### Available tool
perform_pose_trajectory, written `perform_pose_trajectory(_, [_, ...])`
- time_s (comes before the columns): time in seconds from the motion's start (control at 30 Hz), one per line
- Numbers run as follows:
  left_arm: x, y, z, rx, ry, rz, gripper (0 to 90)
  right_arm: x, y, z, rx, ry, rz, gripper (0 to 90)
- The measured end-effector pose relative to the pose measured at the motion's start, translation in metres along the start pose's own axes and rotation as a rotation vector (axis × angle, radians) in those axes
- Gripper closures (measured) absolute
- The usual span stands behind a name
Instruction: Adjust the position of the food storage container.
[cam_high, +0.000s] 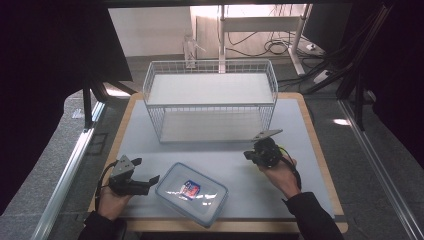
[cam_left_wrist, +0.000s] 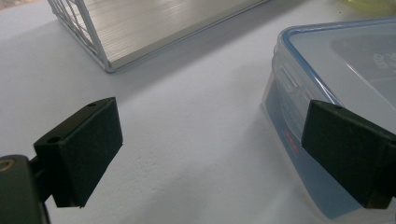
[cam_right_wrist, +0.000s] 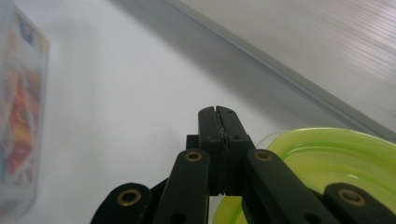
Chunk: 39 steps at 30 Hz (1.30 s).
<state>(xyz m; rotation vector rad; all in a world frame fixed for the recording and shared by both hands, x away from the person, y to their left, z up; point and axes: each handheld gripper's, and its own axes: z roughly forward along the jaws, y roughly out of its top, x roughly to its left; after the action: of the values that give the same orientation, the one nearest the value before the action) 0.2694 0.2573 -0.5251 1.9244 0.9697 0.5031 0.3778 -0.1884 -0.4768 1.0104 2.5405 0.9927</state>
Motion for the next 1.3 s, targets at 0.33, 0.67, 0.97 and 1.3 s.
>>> perform_pose_trajectory(0.33, [0.003,0.002,-0.01,0.005,-0.008,-0.065,13.7,0.013,-0.023,-0.028,-0.073,0.013,-0.019,89.9])
perform_pose_trajectory(0.67, [-0.004,-0.005,-0.019,0.085,-0.113,-0.073,59.6,0.06,-0.05,-0.044,-0.109,0.09,-0.025,89.7])
perform_pose_trajectory(0.97, [-0.017,-0.005,-0.014,0.16,-0.172,-0.059,90.0,0.099,-0.067,-0.043,-0.073,0.171,-0.028,90.0])
perform_pose_trajectory(1.3, [-0.03,-0.002,-0.004,0.22,-0.17,-0.057,90.0,0.129,-0.069,-0.023,0.002,0.273,-0.047,90.0])
